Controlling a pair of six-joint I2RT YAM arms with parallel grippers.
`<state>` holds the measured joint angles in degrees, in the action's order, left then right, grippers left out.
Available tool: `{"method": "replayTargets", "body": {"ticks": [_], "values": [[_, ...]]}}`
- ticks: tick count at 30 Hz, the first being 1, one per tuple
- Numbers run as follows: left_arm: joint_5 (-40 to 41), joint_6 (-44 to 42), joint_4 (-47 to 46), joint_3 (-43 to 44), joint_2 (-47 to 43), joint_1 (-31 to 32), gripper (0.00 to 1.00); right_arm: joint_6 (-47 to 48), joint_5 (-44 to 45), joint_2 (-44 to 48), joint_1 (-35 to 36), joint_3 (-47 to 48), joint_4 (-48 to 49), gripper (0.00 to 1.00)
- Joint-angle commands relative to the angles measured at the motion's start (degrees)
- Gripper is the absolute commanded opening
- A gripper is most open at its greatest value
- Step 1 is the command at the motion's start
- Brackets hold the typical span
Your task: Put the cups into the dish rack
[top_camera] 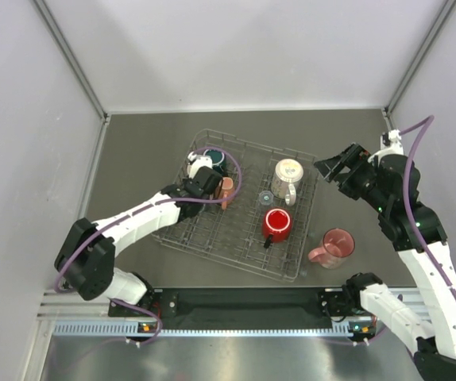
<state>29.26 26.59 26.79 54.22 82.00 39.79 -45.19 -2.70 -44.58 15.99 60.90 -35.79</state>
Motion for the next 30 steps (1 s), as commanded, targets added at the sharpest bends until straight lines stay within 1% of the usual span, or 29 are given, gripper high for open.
{"method": "replayTargets", "body": {"ticks": [1, 10, 13, 24, 30], "values": [[4.7, -0.8, -9.4, 1.6, 0.1, -0.5, 0.00, 0.3, -0.1, 0.5, -1.0, 3.3, -1.0, 0.78], [4.8, -0.2, -11.1, -0.3, 1.7, -1.9, 0.00, 0.4, -0.5, -0.6, -1.3, 3.6, -1.5, 0.78], [4.8, -0.6, -13.1, -1.7, 1.2, -2.0, 0.00, 0.4, -0.8, -1.0, -1.5, 3.6, -1.4, 0.78], [3.4, 0.4, -15.0, -2.1, 3.3, -2.0, 0.00, 0.6, -2.0, -1.5, -1.8, 3.3, -1.3, 0.78], [1.0, 2.0, -11.0, -0.4, 5.5, -2.0, 0.01, 1.2, -2.3, -0.7, -2.1, 2.6, -1.6, 0.78]]}}
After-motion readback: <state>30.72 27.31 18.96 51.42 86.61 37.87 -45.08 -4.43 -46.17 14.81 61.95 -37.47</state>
